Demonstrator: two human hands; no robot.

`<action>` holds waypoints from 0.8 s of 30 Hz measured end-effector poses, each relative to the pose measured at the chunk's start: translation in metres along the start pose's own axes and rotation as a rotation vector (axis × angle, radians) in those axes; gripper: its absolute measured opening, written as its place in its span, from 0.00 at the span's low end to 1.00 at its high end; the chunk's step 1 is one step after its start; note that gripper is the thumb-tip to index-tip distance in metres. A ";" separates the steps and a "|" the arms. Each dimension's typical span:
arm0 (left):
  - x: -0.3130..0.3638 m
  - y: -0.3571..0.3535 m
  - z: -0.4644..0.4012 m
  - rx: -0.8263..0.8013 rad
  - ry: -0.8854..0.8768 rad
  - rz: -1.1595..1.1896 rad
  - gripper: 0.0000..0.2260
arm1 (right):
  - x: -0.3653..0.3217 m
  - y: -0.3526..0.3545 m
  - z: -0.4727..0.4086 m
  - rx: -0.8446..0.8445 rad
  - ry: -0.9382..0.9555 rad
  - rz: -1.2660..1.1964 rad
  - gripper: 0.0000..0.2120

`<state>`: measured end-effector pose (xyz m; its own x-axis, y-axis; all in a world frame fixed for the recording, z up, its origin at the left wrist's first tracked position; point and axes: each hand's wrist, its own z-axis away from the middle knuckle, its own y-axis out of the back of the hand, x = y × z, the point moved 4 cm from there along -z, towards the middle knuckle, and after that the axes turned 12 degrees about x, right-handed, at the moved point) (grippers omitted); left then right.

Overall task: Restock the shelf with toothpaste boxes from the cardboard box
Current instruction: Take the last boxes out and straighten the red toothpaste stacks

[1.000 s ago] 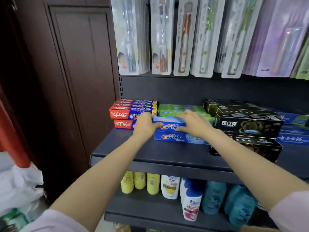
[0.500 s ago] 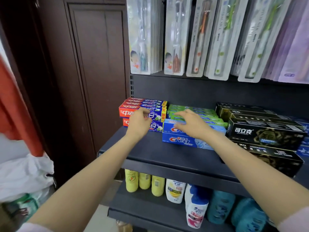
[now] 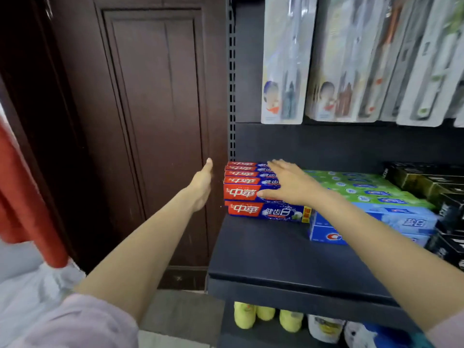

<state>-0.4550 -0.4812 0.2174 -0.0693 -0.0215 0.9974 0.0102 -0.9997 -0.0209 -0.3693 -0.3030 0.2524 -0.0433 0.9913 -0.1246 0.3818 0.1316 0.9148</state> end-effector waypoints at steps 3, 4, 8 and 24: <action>-0.003 -0.011 -0.013 -0.153 0.047 -0.045 0.32 | -0.002 -0.009 -0.011 -0.069 -0.052 0.084 0.47; -0.005 -0.014 -0.018 -0.200 0.060 -0.058 0.32 | -0.001 -0.012 -0.013 -0.093 -0.083 0.087 0.46; -0.017 -0.024 -0.026 -0.294 0.120 0.003 0.29 | 0.005 -0.017 -0.007 -0.139 -0.187 0.093 0.40; -0.021 -0.021 -0.033 -0.471 0.135 0.196 0.32 | 0.008 -0.022 -0.011 -0.171 -0.309 0.124 0.46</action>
<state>-0.4867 -0.4601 0.1946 -0.2394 -0.1785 0.9544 -0.4111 -0.8718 -0.2662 -0.3880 -0.2980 0.2352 0.2839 0.9541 -0.0951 0.2059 0.0362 0.9779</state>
